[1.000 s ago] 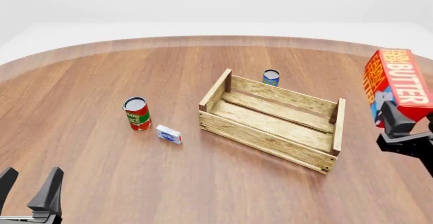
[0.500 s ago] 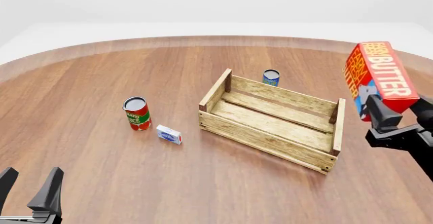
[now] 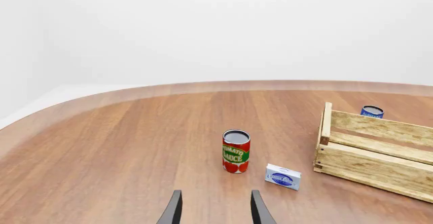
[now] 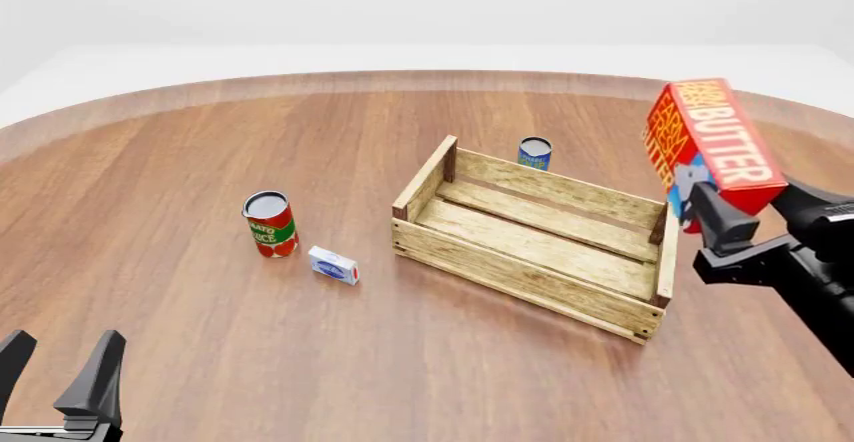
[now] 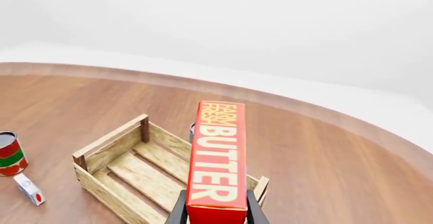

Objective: Pick up the butter and put it in the tray.

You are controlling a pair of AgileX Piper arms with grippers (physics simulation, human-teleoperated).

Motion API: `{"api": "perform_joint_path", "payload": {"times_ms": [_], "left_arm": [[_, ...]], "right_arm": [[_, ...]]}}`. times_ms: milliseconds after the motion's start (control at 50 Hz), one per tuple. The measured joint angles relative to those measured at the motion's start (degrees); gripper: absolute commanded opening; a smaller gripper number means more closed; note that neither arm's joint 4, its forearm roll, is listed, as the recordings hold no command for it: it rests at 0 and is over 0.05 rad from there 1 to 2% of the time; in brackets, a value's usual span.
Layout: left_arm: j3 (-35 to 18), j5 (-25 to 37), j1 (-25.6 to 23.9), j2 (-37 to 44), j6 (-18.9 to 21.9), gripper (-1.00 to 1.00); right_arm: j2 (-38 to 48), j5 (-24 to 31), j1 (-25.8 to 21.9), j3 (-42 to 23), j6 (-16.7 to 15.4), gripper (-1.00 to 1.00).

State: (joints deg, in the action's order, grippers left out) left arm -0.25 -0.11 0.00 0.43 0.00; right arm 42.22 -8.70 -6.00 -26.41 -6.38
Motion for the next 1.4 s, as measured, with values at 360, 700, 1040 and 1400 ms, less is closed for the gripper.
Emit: {"api": "perform_joint_path", "payload": {"times_ms": [360,700,1040,1400], "left_arm": [[0.0,0.0,0.0,0.0,0.0,1.0],[0.0,0.0,0.0,0.0,0.0,1.0],[0.0,0.0,0.0,0.0,0.0,1.0],[0.0,0.0,0.0,0.0,0.0,1.0]], "right_arm": [[3.55,-2.49,-2.52,0.14,-0.02,-1.0],[6.93,-4.66,-4.67,0.31,0.46,-1.0],[11.02,-7.16,-6.38,-0.3,0.59,-1.0],[15.6,-9.82,-7.86,-1.32,0.71,-1.0]]}}
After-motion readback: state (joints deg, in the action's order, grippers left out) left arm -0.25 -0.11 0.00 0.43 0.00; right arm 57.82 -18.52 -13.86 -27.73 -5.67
